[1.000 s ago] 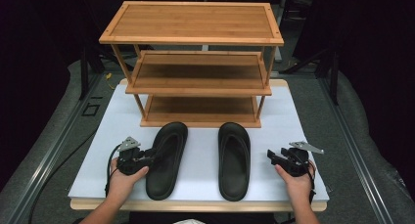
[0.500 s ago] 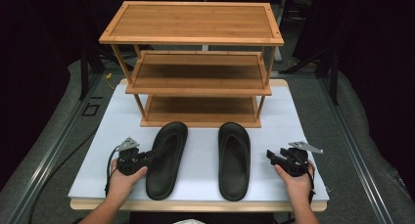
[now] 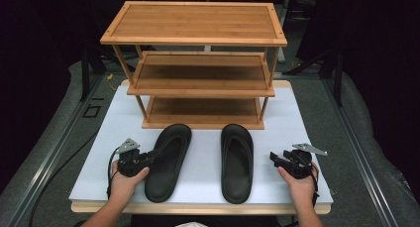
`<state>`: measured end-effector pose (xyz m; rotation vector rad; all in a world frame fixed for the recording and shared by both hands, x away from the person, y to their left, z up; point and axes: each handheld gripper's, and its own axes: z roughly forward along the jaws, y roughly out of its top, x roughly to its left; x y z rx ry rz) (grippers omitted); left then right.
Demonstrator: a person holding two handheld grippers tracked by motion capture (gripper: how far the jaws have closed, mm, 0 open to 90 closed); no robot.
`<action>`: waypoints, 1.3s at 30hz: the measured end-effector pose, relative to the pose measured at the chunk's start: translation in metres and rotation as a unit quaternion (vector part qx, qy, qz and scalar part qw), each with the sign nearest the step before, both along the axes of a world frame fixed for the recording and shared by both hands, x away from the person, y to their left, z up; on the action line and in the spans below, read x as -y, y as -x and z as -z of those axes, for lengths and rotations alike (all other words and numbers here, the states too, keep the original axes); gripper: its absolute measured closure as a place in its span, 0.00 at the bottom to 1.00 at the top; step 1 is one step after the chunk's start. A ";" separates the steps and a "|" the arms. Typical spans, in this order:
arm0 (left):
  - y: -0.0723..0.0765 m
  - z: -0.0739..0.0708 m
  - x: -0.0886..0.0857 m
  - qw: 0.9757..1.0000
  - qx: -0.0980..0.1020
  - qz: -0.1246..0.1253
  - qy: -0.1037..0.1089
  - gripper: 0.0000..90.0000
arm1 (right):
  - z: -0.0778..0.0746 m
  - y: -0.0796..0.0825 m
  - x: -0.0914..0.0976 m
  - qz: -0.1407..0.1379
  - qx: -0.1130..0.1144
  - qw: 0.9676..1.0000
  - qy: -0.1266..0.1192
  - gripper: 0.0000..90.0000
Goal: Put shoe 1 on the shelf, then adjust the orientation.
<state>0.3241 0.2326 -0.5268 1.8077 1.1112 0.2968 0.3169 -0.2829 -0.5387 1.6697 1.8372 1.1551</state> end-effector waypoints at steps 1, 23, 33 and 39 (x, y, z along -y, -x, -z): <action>0.000 -0.002 -0.001 1.000 0.001 -0.001 0.001 0.78 | 0.000 0.000 0.000 0.000 0.000 1.000 0.000 0.44; 0.018 -0.048 -0.018 0.996 0.069 -0.013 0.049 0.79 | -0.001 0.000 0.001 0.001 0.000 1.000 -0.005 0.45; 0.024 -0.068 -0.024 0.994 0.089 -0.015 0.056 0.79 | 0.000 0.001 0.001 0.003 -0.003 1.000 -0.006 0.45; 0.026 -0.079 -0.025 0.993 0.099 -0.015 0.067 0.79 | 0.000 0.000 0.001 0.006 0.002 1.000 -0.007 0.45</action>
